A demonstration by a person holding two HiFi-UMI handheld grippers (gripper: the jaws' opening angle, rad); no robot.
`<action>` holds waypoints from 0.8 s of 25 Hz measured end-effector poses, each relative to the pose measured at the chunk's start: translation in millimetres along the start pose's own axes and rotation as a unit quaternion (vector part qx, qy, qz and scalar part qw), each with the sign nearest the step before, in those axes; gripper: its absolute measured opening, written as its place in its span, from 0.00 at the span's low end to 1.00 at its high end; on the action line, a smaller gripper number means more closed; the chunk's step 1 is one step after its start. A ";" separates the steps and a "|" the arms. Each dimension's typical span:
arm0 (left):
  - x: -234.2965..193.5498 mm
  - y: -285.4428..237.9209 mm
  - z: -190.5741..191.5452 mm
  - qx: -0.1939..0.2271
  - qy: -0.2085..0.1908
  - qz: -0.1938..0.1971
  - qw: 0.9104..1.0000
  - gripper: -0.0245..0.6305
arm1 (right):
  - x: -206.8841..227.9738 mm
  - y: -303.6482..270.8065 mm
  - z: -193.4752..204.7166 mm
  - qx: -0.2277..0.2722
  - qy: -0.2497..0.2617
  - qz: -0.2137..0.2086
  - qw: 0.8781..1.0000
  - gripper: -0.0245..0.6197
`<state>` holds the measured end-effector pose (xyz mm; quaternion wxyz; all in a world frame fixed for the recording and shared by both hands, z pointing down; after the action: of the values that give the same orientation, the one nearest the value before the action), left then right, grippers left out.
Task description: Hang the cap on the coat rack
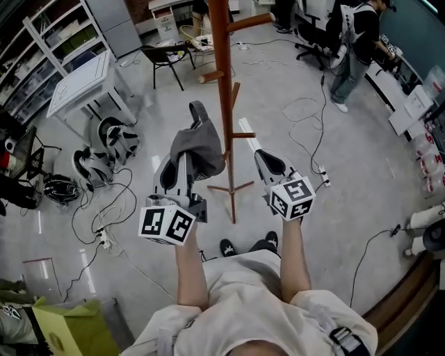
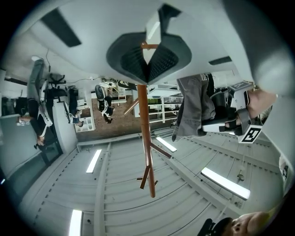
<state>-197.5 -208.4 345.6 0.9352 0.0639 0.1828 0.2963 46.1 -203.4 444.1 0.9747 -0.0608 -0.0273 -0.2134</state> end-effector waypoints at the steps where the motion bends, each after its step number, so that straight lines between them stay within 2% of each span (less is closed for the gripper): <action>1: 1.9 -3.2 -2.6 0.002 -0.003 0.000 1.000 0.07 | 0.8 -3.8 -3.4 0.002 0.000 -0.004 1.000 0.04; 10: 8.2 -14.0 -38.2 0.037 -0.032 0.017 0.999 0.07 | -16.2 -36.4 -9.8 0.014 0.008 -0.027 1.000 0.04; 20: 14.9 -21.0 -65.4 0.079 -0.032 0.035 0.996 0.07 | -12.9 -32.7 -7.4 0.014 0.008 -0.009 1.000 0.04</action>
<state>-199.9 -216.2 275.8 0.9219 0.1530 0.1728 0.3112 20.9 -228.5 439.3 0.9738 -0.0448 -0.0234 -0.2219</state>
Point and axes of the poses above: the fingertips, and each gripper's own axes: y backward along the fingers, x to its right, z out of its underside, the point moved 7 cm from there along y, backward along the fingers, and after that the axes turned 2 degrees about y, right-handed, at the moved point
